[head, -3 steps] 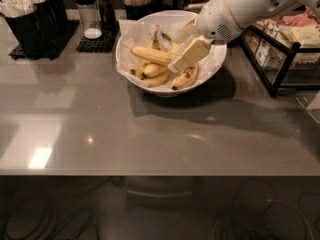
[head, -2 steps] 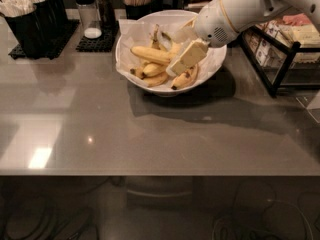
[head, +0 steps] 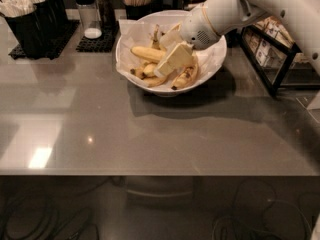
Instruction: Pick banana from white bowl
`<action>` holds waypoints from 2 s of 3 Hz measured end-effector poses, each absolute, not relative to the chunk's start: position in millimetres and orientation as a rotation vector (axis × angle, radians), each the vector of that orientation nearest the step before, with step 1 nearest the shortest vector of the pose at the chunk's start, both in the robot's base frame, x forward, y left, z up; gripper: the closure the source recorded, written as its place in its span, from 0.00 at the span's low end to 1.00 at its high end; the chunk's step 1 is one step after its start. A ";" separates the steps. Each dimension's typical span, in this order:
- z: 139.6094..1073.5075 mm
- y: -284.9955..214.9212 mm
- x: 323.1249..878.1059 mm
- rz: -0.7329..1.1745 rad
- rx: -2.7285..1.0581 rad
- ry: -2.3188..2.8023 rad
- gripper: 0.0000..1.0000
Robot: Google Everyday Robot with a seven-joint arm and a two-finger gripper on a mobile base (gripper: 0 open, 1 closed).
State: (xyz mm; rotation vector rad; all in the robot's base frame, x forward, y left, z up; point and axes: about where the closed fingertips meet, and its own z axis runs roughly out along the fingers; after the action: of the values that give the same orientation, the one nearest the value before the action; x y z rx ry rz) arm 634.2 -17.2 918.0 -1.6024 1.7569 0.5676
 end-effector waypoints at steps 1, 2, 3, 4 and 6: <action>902.5 -7.1 649.5 0.570 -1.601 1.769 0.29; 873.8 -8.8 660.6 0.552 -1.609 1.836 0.29; 865.1 -14.4 658.2 0.520 -1.607 1.867 0.48; 869.4 -14.4 658.2 0.520 -1.607 1.867 0.71; 937.6 -27.7 624.3 0.527 -1.576 1.640 1.00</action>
Offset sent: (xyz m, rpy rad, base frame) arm 0.0399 -0.0005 -0.0761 -0.1124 0.0798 -0.0674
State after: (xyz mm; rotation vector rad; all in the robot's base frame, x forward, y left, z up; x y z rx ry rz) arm 624.3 -27.7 937.6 -1.5765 1.6403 0.5271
